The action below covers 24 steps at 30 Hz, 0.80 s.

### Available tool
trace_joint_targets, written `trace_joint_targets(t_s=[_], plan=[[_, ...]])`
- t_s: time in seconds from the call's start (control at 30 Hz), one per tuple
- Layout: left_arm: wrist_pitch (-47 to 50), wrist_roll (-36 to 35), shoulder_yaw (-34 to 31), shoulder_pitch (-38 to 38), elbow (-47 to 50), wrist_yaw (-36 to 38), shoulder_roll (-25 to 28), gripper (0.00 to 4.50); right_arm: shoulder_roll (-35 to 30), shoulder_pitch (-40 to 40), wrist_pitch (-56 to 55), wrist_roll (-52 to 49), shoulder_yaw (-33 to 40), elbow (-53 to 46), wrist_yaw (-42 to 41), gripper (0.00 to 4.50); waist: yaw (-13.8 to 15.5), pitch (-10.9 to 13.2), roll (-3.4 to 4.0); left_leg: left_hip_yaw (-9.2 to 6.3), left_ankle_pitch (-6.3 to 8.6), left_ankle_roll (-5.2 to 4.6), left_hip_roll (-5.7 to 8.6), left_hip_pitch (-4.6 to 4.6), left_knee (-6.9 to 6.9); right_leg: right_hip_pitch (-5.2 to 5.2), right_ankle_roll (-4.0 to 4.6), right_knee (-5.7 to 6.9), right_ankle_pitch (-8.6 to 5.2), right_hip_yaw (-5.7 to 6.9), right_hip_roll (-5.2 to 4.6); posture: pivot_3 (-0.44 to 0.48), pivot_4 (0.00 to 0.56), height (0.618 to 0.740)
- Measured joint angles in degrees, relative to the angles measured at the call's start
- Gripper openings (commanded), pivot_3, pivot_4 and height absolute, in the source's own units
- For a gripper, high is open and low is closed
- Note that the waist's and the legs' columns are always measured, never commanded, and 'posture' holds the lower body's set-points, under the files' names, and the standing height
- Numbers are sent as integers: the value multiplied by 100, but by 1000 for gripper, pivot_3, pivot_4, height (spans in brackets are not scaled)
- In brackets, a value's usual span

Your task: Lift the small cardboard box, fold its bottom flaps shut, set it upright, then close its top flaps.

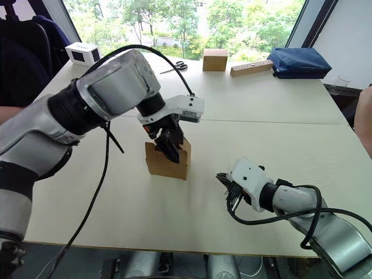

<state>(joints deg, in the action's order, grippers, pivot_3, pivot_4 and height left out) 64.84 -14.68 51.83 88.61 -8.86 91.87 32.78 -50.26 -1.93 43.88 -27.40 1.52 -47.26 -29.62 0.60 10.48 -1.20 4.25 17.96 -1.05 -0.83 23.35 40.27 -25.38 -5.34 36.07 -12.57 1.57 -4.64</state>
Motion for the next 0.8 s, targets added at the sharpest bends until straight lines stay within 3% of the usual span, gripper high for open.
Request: trace_joint_targets(t_s=[0.17, 0.27, 0.33, 0.37, 0.43, 0.5, 0.57, 0.6, 0.8], plan=[[92, -596, -1862, -500, -416, -666, -233, 3477, 468, 208, -124, -349, 559, 283, -110, 0, 9, 1, -1, -1, -1, 1, 0, 1, 3, 1, -5, 1, 3, 1, -3, 0, 150, 740], [-553, -865, -3633, -992, -854, -1809, -559, 3477, 871, 543, -212, -673, 863, 569, -109, 0, -5, -2, 4, -1, -1, 1, -8, -6, 9, 6, -6, 4, 5, 1, -6, 0, 150, 740], [-883, -931, -4352, -1399, -1024, -2289, -430, 2979, 997, 833, -248, -775, 915, 810, -125, 0, -64, -7, 14, 3, -1, 1, -6, -10, 8, 6, -6, 10, 5, -1, -4, 0, 150, 740], [-1035, -924, -4555, -1661, -1010, -2426, -267, 2751, 990, 930, -270, -771, 903, 935, -176, 0, -107, -9, 18, 3, -1, 2, -2, -16, 1, 7, -5, 13, 5, -1, -3, 0, 150, 740], [-1287, -900, -4961, -2371, -981, -2669, 70, 1861, 914, 1031, -328, -724, 854, 1215, -328, 0, -132, -8, 15, 0, -7, 12, -5, -14, -11, 3, -4, 12, 5, 5, 2, 0, 150, 740], [-1484, -884, -5145, -2928, -844, -2869, 182, 1265, 888, 1184, -454, -571, 702, 1514, -465, 0, -110, -5, 11, 0, -10, 17, -5, -7, -10, 0, -3, 12, 5, 8, -2, 0, 150, 740], [-1755, -834, -5307, -3374, -731, -3117, 213, 290, 915, 1381, -674, -389, 505, 1803, -576, 0, -85, -6, 10, 1, -9, 16, -2, -8, -3, 7, -3, 12, 7, 8, -13, 0, 150, 740], [-1866, -820, -5344, -3552, -720, -3216, 227, 71, 926, 1413, -776, -308, 446, 1911, -623, 0, -63, -6, 10, 2, -9, 15, -1, -9, 0, 11, -2, 10, 9, 8, -15, 0, 150, 740], [-2187, -869, -5500, -4742, -189, -3314, 443, 71, 1003, 1963, -1017, -36, -86, 2424, -990, 0, -25, -6, 9, 5, -10, 17, -2, -9, 0, 11, -1, 6, 10, 8, -13, 0, 150, 740]])
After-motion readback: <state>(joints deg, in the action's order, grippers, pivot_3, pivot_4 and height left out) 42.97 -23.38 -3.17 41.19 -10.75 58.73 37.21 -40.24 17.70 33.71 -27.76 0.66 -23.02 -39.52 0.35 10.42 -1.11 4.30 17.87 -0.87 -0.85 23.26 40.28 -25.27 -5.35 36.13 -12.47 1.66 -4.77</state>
